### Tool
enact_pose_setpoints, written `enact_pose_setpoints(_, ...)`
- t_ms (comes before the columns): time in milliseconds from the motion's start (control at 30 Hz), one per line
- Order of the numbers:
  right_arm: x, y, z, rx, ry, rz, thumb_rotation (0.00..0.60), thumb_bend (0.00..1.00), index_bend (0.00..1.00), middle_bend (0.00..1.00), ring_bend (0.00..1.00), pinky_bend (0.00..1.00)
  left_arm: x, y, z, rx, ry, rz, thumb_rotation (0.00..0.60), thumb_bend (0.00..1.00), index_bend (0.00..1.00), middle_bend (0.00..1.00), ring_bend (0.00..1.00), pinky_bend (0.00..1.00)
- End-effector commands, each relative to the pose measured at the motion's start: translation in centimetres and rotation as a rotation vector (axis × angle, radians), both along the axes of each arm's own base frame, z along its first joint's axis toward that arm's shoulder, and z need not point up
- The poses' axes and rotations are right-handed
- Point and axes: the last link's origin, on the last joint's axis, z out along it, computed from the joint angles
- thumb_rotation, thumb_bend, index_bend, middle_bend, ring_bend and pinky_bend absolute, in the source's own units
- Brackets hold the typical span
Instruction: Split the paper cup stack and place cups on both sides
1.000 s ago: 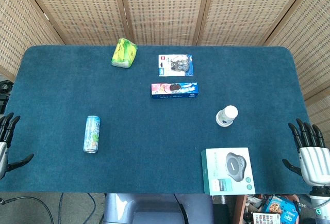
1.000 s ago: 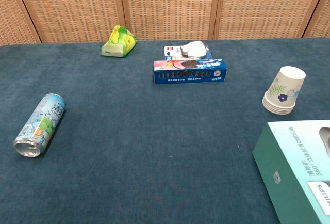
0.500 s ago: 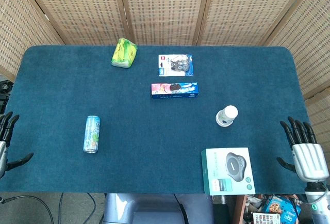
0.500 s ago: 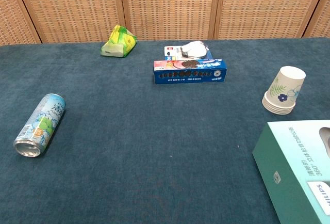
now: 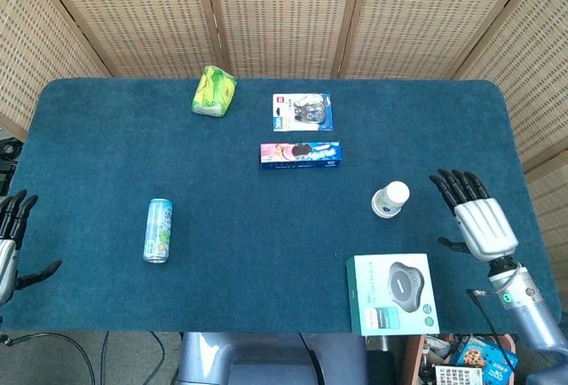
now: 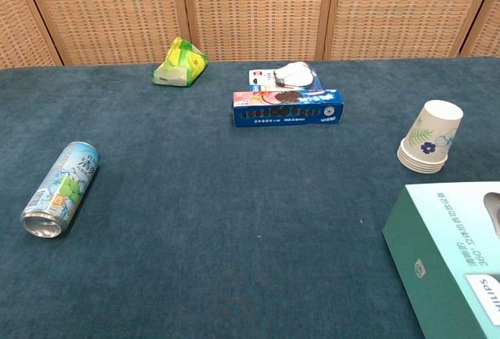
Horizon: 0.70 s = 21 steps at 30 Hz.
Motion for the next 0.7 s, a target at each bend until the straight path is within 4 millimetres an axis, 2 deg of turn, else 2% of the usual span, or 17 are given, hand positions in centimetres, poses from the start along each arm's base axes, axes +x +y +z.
enact_pose_setpoints(33, 1.9, -3.4, -2.0, 0.082, -0.023, -0.021, 0.6, 0.0, 0.1, 0.17, 0.05, 0.18, 0.0, 0.2, 0.0, 0.002, 0.005, 0.014, 0.6, 0.04, 0.0, 0.0, 0.0, 0.0)
enact_pose_setpoints(233, 3.1, -5.5, -4.1, 0.14, 0.01, -0.037, 0.6, 0.07, 0.19, 0.21, 0.07, 0.21, 0.0, 0.3, 0.0, 0.014, 0.016, 0.032, 0.6, 0.04, 0.0, 0.0, 0.0, 0.0)
enact_pose_setpoints(467, 3.4, -7.1, -5.7, 0.163, 0.014, -0.066, 0.6, 0.17, 0.22, 0.27, 0.12, 0.26, -0.4, 0.5, -0.4, 0.007, 0.029, 0.061, 0.6, 0.04, 0.0, 0.0, 0.0, 0.0)
enact_pose_setpoints(700, 2.9, -8.5, -6.9, 0.183, 0.065, -0.092, 0.6, 0.21, 0.24, 0.31, 0.19, 0.34, -0.6, 1.1, -0.9, 0.005, 0.038, 0.071, 0.6, 0.04, 0.0, 0.0, 0.0, 0.0)
